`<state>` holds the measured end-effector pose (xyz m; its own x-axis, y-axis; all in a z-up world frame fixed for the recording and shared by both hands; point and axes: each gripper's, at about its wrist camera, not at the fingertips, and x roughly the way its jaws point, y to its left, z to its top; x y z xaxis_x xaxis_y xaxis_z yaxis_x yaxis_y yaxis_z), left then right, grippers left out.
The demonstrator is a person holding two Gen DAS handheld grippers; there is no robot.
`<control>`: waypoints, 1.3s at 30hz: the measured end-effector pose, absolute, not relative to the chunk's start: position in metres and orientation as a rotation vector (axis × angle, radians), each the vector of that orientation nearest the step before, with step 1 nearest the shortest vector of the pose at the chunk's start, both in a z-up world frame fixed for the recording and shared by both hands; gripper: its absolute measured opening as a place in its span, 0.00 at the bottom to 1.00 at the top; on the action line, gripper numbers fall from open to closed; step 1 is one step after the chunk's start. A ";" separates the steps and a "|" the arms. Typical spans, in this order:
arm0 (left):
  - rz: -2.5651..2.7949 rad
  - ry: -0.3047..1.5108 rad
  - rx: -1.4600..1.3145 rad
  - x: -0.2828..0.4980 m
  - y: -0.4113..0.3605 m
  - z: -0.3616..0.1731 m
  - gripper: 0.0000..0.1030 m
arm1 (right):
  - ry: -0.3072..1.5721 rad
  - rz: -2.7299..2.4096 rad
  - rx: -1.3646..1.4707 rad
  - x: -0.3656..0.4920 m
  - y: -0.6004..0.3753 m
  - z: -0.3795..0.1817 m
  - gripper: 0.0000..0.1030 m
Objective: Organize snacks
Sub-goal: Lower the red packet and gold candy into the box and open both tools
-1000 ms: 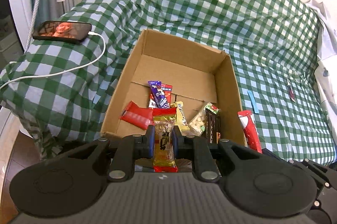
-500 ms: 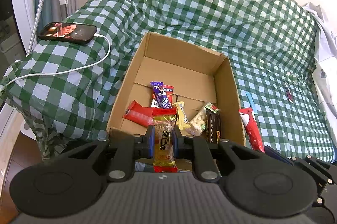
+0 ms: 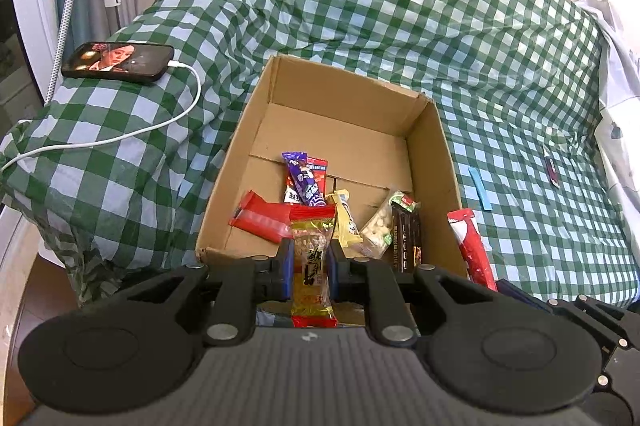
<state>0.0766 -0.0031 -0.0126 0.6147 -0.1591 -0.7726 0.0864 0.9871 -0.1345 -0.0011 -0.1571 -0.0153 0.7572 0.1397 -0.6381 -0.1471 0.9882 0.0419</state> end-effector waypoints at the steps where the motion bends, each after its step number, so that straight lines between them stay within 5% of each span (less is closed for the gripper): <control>1: -0.145 0.900 -0.090 0.079 -0.003 -0.013 0.18 | 0.698 0.155 -0.010 0.001 -0.158 -0.016 0.12; 39: -0.151 0.998 -0.071 0.217 -0.030 -0.073 0.18 | 0.794 0.138 -0.002 0.134 -0.180 -0.072 0.12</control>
<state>0.2169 -0.0303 -0.0733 0.5325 -0.1594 -0.8313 0.0943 0.9872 -0.1289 0.1335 -0.1805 -0.0720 0.6924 0.1230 -0.7109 -0.1244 0.9910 0.0502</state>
